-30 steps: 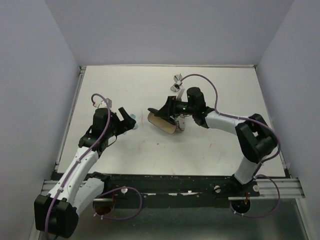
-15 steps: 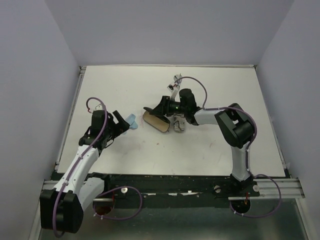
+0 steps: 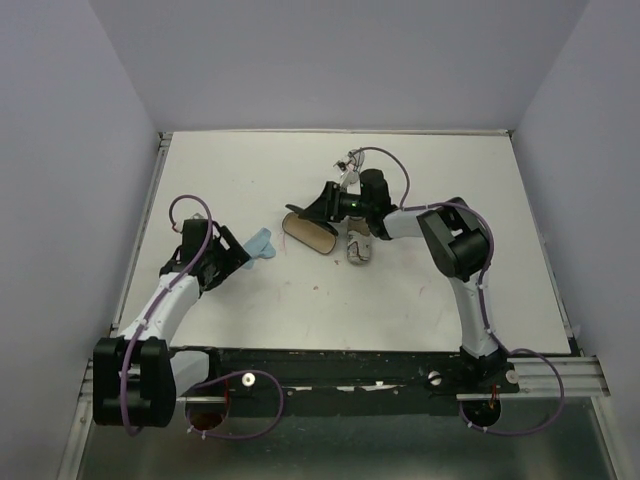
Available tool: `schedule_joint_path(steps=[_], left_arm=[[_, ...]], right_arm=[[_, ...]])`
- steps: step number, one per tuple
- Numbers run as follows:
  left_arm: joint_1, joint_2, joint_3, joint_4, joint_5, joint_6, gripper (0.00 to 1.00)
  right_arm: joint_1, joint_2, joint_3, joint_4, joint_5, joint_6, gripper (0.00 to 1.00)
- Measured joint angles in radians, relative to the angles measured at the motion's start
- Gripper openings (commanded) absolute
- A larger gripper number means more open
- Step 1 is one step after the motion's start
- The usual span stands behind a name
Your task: Organize the sunglasses
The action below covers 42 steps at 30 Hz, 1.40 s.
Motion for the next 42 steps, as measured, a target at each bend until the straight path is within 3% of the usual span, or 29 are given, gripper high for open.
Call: schedule_joint_path(steps=[3,8,17,33,42], left_arm=[[0.004,0.046,0.004,0.008,0.004,-0.010,0.79],[0.005,0.137,0.027,0.011,0.004,-0.046,0.71],[0.003,0.238,0.059,0.059,0.014,-0.131,0.53],[-0.062,0.425,0.306,-0.039,-0.087,-0.171,0.56],[-0.109,0.601,0.552,-0.266,-0.174,-0.166,0.59]], right_arm=[[0.000,0.000,0.012,-0.021,0.005,-0.022,0.83],[-0.002,-0.023,0.011,-0.124,0.093,-0.088,0.95],[-0.019,-0.278,-0.098,-0.249,0.361,-0.216,0.98],[-0.022,-0.567,-0.336,-0.281,0.601,-0.305,0.98],[-0.022,-0.690,-0.414,-0.289,0.698,-0.350,0.98]])
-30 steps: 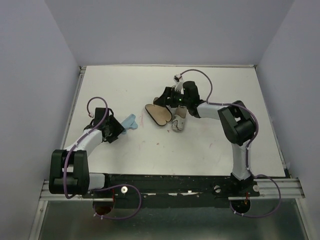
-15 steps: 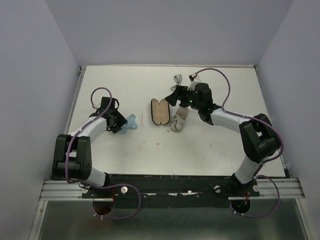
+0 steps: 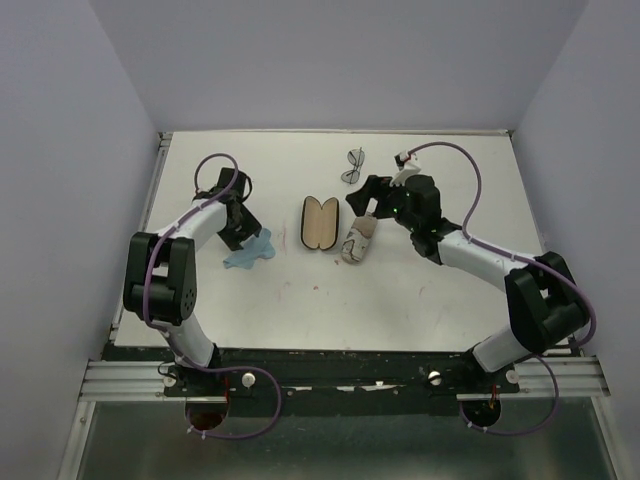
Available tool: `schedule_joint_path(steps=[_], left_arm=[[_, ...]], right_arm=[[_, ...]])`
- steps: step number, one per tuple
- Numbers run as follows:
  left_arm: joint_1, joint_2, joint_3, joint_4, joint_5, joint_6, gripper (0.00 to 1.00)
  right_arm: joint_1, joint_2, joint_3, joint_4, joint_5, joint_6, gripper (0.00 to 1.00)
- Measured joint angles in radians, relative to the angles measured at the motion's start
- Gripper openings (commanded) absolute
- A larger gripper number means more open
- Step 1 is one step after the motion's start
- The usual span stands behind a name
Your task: Organize the sunglasses
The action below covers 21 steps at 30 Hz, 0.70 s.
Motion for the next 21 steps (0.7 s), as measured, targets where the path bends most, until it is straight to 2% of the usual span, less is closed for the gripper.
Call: schedule_joint_path(steps=[3,11,15,21], left_arm=[[-0.003,0.012,0.014,0.020,0.015,-0.002,0.60],[-0.048,0.057,0.016,0.222,0.087,-0.116,0.60],[-0.078,0.067,-0.061,0.288,0.107,-0.175,0.61],[-0.141,-0.011,-0.168,0.357,0.105,-0.219,0.61]], right_arm=[[0.000,-0.026,-0.021,0.001,0.012,-0.008,0.98],[0.000,-0.047,-0.045,0.005,0.013,-0.009,0.98],[0.000,-0.070,-0.055,0.006,0.013,-0.008,0.98],[0.000,-0.087,-0.071,0.006,0.011,-0.006,0.98]])
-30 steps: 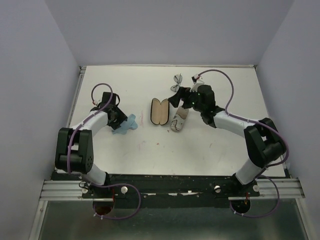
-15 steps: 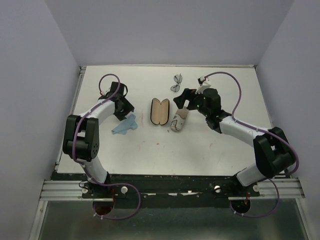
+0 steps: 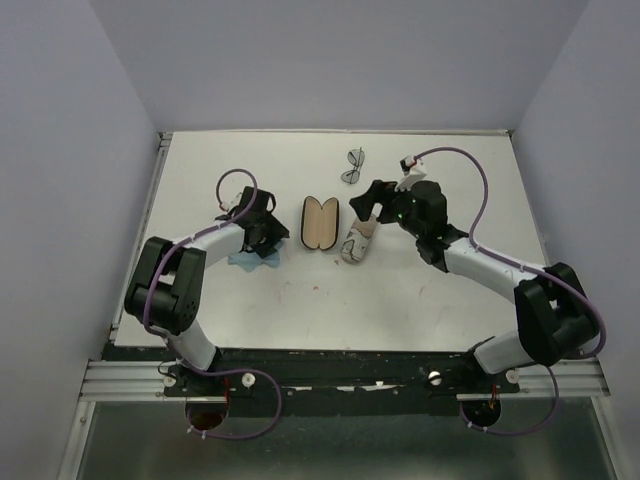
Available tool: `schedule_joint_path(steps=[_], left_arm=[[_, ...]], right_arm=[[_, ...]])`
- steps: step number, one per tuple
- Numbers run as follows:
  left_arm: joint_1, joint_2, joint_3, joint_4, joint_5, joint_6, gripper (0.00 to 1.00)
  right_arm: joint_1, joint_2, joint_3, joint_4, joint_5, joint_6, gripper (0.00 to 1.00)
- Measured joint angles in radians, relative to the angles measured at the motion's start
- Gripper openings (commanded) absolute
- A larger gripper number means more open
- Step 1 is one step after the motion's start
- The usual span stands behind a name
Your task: Organize the sunglasses
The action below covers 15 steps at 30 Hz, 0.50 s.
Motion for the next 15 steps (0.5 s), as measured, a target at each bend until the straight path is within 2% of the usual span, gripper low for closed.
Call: schedule_joint_path(steps=[7,15], left_arm=[[-0.157,-0.084,-0.123,0.081,0.011,-0.042,0.61],[-0.482,-0.076,-0.157,0.211,0.039,-0.078,0.62]], right_arm=[[0.000,-0.054,-0.045,-0.003,-0.011,0.018,0.98],[0.000,-0.175,-0.129,-0.027,-0.015,0.071,0.98]])
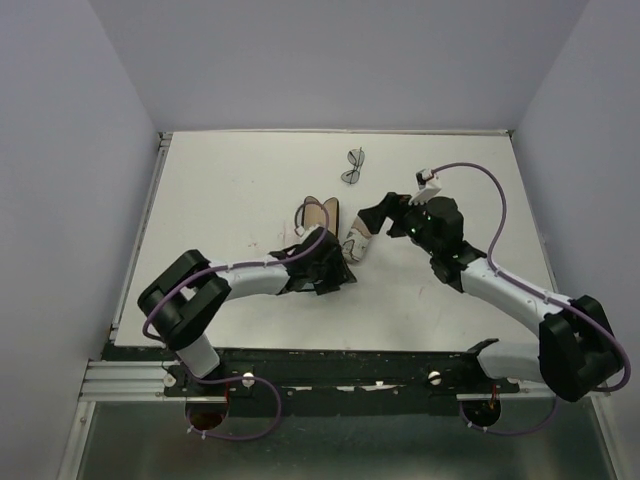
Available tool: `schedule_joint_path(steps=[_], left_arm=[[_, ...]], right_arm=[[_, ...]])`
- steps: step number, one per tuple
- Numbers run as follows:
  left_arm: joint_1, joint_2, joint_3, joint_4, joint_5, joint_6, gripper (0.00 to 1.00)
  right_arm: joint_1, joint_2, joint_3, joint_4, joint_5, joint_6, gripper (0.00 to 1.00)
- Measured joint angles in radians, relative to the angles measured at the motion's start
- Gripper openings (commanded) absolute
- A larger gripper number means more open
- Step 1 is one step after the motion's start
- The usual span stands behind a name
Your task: Organize the sunglasses
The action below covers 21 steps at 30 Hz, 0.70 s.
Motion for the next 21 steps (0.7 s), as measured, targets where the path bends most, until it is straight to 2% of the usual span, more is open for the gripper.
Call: schedule_joint_path(steps=[6,8,10,13,17,21], left_arm=[[-0.153,0.123,0.150,0.032,0.011,0.022,0.64],[-0.172,0.137,0.209,0.038,0.010,0.047,0.70],[-0.183,0.118,0.227,0.053,0.003,0.068,0.80],[-0.193,0.002,0.176,0.041,-0.071,0.100,0.98],[-0.171,-0.222,0.071,-0.081,-0.231,0.087,0.99],[-0.027,-0.531,-0.078,-0.303,-0.412,0.030,0.99]], right_arm=[[0.000,-0.142,-0.067,-0.086,0.020,0.033,0.98],[0.000,-0.194,-0.073,-0.128,0.043,0.037,0.98],[0.000,-0.237,-0.074,-0.171,0.064,0.039,0.98],[0.000,-0.271,-0.073,-0.233,0.079,0.045,0.97],[0.037,-0.233,-0.059,-0.330,0.086,0.052,0.95],[0.217,-0.095,-0.002,-0.393,0.129,0.050,0.90]])
